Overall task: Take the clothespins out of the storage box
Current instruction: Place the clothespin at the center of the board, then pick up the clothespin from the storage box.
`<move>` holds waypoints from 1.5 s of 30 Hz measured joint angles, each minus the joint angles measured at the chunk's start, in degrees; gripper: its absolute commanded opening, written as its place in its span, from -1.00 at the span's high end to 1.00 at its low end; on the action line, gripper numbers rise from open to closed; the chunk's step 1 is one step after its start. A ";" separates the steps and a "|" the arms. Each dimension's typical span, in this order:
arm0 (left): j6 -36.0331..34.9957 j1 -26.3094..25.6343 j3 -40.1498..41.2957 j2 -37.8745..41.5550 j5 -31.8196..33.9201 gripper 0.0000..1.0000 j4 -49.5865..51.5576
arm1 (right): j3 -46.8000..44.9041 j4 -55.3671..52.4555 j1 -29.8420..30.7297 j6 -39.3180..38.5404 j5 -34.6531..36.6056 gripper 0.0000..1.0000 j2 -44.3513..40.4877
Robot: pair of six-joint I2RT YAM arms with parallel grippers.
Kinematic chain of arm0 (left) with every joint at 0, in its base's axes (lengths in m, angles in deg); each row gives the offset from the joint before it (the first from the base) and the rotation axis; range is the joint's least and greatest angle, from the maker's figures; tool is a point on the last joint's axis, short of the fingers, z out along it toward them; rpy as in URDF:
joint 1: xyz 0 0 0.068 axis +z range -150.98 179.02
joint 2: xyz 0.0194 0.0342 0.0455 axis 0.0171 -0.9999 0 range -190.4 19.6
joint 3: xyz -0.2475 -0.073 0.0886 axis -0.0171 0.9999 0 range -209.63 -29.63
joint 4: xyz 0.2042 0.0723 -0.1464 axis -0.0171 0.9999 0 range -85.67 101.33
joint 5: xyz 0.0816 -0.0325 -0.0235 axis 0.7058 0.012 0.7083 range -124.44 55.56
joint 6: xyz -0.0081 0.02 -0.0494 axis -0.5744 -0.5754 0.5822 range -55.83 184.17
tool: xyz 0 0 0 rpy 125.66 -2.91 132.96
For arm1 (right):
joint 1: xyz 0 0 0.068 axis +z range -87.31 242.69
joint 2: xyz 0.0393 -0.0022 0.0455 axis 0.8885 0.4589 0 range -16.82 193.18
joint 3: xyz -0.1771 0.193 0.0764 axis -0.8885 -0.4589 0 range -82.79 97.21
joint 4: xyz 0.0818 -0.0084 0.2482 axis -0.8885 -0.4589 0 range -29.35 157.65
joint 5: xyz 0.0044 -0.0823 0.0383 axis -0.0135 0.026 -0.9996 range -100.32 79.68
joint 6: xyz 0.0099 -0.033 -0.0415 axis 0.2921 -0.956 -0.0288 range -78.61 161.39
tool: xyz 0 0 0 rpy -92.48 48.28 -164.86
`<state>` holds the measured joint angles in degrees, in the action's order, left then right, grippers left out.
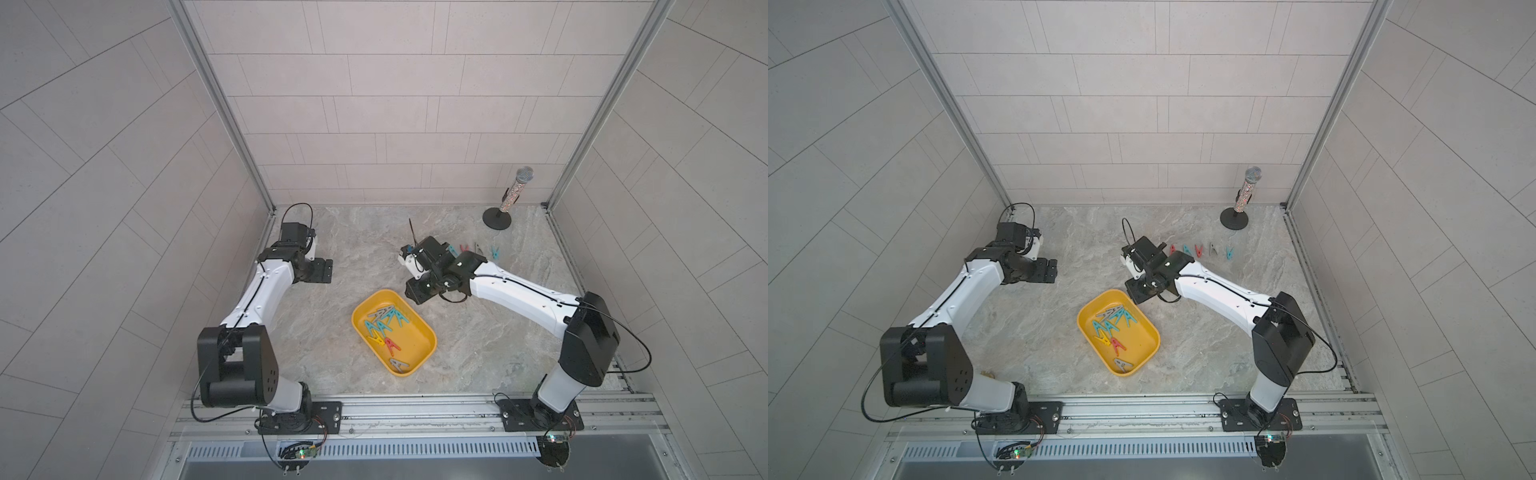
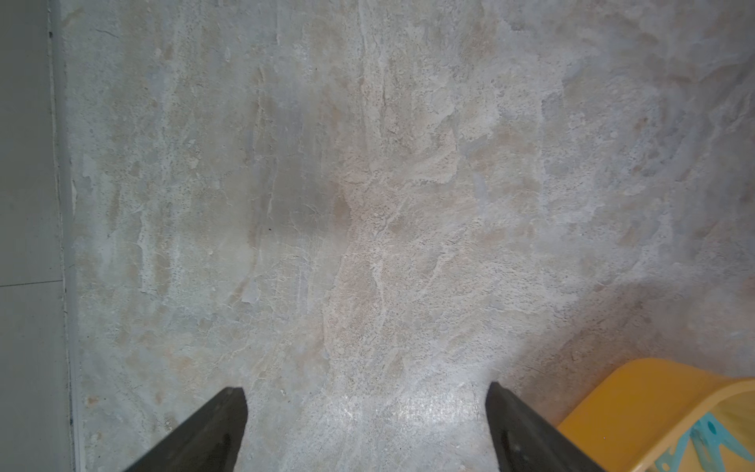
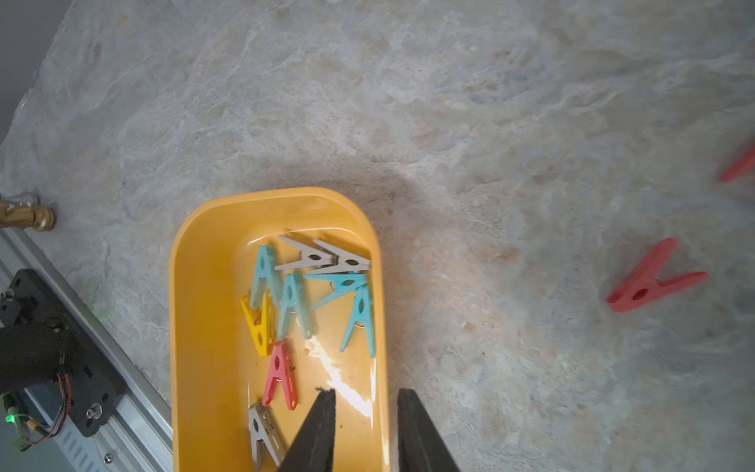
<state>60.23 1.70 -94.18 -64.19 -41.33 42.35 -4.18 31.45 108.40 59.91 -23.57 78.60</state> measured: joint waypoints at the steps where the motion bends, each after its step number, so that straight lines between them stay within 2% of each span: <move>1: 0.07 0.15 0.00 0.00 0.15 -0.99 -0.02 | -1.07 0.85 1.20 -0.02 0.13 0.41 -0.39; 11: 0.11 0.70 0.00 0.00 0.44 -0.99 -0.07 | -8.50 6.19 8.74 -0.81 -0.09 0.36 0.13; 14: 0.09 0.70 0.00 0.00 0.31 -0.99 -0.07 | -8.79 6.64 10.08 -1.60 -0.96 0.19 2.08; 20: 0.09 0.70 0.00 0.00 0.22 -0.99 -0.07 | -8.74 8.22 12.20 -2.10 -2.36 0.07 6.21; 39: 0.09 0.70 0.00 0.00 0.04 -0.99 -0.07 | -4.96 8.35 12.90 -2.69 -0.70 0.08 13.81; 45: 0.09 0.70 0.00 0.00 0.02 -0.99 -0.07 | -4.90 7.26 12.90 -3.17 1.16 0.20 15.28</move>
<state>60.32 2.40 -94.18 -64.19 -41.31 42.28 -9.08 38.70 121.30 56.74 -22.42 93.87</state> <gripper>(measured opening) 0.994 0.424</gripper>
